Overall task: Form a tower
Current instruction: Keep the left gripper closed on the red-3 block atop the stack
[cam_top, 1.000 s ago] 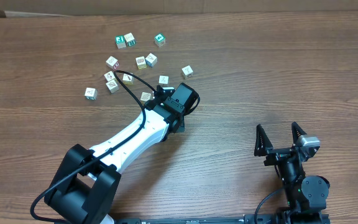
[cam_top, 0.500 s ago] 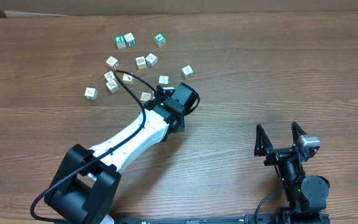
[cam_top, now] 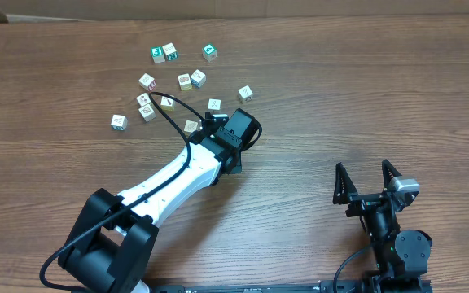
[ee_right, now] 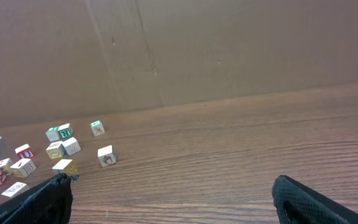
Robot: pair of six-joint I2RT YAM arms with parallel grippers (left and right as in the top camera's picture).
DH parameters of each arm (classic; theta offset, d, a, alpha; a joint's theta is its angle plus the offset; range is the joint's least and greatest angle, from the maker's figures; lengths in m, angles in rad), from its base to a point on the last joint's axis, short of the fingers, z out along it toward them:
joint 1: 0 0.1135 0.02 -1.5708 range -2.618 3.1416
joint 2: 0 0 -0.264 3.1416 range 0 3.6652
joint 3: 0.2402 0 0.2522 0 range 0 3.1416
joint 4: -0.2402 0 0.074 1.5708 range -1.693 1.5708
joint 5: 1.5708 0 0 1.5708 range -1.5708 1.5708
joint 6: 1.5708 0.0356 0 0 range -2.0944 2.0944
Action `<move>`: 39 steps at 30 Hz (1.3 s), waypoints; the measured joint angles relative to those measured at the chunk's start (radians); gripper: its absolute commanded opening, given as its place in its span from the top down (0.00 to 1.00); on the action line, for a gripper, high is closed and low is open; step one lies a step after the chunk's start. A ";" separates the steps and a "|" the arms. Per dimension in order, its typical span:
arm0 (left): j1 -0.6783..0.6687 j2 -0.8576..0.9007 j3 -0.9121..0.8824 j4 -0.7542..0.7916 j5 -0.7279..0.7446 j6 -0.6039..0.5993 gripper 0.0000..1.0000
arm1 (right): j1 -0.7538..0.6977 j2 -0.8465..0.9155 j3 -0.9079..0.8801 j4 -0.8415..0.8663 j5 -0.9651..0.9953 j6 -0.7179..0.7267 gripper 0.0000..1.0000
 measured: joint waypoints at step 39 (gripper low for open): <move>0.000 0.000 0.000 -0.012 0.000 -0.004 0.65 | 0.000 0.000 0.000 0.000 0.000 0.000 0.00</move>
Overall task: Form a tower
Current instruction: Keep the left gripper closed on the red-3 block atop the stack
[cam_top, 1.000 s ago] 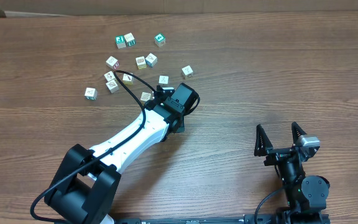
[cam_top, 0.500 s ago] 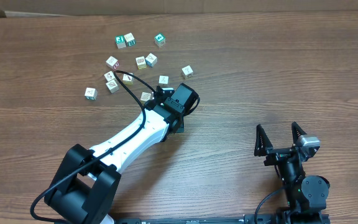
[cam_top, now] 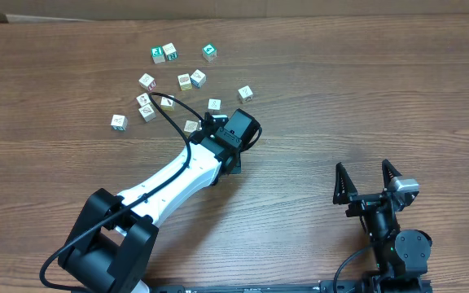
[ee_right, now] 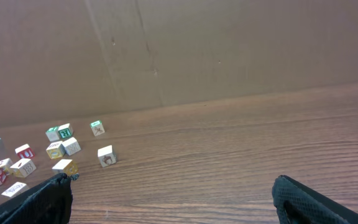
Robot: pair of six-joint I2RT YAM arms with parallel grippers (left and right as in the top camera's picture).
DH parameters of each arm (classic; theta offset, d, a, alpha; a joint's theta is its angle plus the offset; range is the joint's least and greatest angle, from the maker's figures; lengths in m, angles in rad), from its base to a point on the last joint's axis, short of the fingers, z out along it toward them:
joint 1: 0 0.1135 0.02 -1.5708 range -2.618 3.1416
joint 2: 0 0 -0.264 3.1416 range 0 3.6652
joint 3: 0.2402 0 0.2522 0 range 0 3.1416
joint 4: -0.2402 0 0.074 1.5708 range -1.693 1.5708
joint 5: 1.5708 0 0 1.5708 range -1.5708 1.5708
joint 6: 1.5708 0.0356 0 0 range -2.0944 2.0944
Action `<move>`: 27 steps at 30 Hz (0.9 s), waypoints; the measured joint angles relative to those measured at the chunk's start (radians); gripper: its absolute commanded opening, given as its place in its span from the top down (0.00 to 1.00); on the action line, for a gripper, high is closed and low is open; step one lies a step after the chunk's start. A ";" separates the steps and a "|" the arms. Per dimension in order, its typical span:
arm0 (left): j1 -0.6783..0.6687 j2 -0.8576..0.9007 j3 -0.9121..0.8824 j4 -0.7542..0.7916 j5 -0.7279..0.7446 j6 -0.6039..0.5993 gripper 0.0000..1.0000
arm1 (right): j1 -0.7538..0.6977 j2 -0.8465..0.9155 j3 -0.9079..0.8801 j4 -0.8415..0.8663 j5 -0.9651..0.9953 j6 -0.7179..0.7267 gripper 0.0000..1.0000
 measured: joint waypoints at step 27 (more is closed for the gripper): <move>0.000 0.000 0.000 0.000 0.000 -0.023 0.67 | 0.000 0.000 0.000 0.000 0.000 0.000 0.00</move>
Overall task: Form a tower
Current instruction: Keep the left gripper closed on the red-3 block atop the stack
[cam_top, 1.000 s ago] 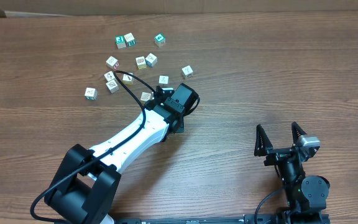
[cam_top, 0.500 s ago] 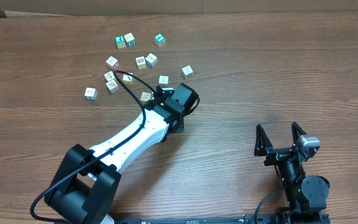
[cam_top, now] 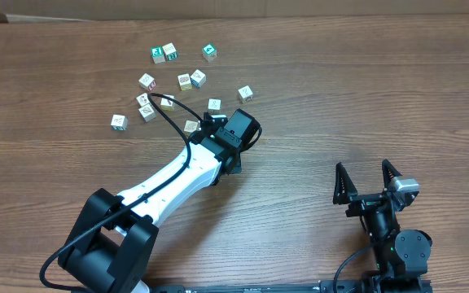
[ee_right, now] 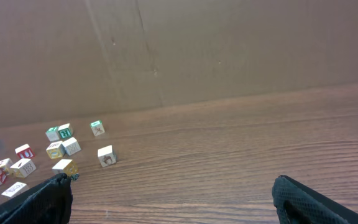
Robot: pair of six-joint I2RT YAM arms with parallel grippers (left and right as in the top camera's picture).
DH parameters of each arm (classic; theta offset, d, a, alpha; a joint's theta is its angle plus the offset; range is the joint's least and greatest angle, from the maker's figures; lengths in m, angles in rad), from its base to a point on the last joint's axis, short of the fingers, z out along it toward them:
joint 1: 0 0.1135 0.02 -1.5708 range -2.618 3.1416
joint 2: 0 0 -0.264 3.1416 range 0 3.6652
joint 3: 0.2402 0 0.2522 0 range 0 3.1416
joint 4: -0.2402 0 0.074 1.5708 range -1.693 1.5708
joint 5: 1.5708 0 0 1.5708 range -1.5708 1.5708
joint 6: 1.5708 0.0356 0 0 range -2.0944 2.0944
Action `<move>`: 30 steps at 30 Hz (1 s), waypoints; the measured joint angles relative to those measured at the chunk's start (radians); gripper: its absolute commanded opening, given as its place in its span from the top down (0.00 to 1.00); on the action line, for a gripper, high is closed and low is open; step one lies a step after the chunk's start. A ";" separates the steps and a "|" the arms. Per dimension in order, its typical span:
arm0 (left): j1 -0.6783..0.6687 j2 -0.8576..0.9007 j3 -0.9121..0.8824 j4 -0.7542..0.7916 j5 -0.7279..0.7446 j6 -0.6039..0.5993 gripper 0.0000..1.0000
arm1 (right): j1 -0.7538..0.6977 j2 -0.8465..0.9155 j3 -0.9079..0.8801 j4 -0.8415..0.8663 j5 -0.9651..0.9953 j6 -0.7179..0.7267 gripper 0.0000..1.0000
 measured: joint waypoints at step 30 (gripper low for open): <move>0.000 0.000 0.000 0.001 0.000 -0.007 0.68 | 0.000 0.000 0.000 0.000 0.000 -0.001 0.00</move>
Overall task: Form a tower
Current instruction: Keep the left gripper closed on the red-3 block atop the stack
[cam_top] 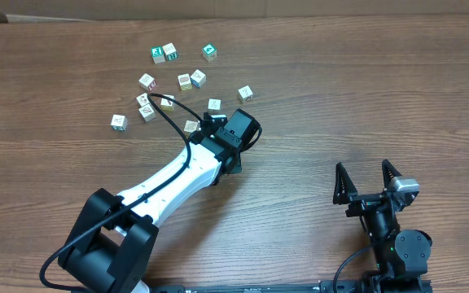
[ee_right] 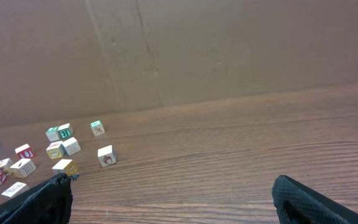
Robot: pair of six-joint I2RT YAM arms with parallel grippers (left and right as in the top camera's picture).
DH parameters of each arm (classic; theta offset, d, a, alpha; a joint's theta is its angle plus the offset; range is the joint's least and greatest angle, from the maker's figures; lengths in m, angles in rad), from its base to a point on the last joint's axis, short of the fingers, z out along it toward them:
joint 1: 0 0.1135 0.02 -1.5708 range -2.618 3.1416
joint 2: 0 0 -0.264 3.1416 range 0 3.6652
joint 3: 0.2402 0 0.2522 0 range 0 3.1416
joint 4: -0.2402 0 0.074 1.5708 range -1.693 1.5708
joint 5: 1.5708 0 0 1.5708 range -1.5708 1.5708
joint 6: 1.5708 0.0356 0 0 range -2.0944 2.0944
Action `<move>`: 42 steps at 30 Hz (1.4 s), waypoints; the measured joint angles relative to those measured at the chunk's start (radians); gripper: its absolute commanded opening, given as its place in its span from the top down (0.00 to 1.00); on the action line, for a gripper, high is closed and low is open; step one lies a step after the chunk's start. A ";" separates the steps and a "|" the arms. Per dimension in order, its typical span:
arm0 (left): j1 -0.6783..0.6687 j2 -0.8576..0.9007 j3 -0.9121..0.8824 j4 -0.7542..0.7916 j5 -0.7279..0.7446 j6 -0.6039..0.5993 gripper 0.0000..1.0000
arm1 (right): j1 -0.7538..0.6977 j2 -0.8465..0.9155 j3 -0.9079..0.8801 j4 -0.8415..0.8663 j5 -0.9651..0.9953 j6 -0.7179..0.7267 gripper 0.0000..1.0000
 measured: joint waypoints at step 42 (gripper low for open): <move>0.000 0.000 0.000 0.001 0.000 -0.023 0.69 | 0.000 0.000 0.000 0.000 0.000 0.000 0.00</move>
